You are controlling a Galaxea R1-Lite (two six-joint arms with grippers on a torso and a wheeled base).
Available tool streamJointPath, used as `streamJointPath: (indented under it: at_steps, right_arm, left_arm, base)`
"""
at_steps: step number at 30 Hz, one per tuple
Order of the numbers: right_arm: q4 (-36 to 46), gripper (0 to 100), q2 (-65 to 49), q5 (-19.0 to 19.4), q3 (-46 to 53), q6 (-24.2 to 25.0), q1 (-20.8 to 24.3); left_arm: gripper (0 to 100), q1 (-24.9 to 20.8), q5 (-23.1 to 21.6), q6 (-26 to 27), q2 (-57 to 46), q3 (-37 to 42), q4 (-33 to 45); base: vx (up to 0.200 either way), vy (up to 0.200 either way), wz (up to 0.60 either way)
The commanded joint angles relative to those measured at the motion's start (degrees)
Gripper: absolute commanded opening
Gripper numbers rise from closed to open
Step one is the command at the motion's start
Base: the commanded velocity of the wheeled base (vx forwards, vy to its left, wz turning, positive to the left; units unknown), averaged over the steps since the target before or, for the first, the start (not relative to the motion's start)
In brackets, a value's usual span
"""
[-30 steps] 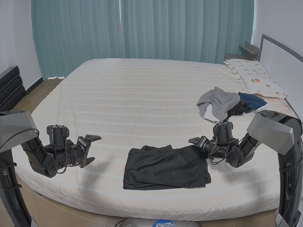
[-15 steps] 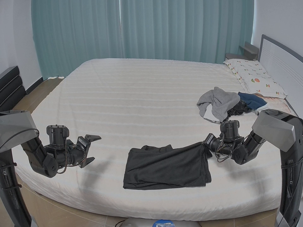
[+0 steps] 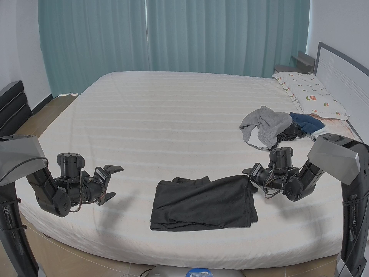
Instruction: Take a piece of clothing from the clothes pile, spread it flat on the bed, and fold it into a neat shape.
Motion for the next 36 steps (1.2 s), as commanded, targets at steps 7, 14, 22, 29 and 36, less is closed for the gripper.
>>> streamJointPath:
  at_steps: [7, 14, 22, 29, 36]
  right_arm:
    - [-6.4, 100, -1.5, 3.9, 5.7, 0.1, -1.1]
    - [-6.5, 100, -1.6, 3.9, 7.1, 0.2, -1.7]
    - [-7.1, 100, -4.8, 3.9, 12.1, 0.2, 0.0]
    - [-6.4, 100, -5.9, 3.5, 13.6, 0.0, 2.6]
    - [-7.7, 100, -6.6, 3.2, 19.5, -0.1, 3.2]
  left_arm:
    - [100, -0.1, 1.4, 1.7, 0.9, -0.7, 0.0]
    - [100, -2.0, 1.6, 1.8, 1.5, -3.1, 0.1]
    - [100, -10.1, 7.8, 12.0, 9.7, -10.8, 0.2]
    - [100, -14.0, 9.3, 16.8, 15.0, -22.1, 1.9]
    - [100, -16.9, 9.3, 18.7, 16.1, -26.5, 6.0]
  base:
    - [0.000, 0.000, 0.00]
    - [0.000, 0.000, 0.00]
    - [0.000, 0.000, 0.00]
    - [0.000, 0.000, 0.00]
    - [0.000, 0.000, 0.00]
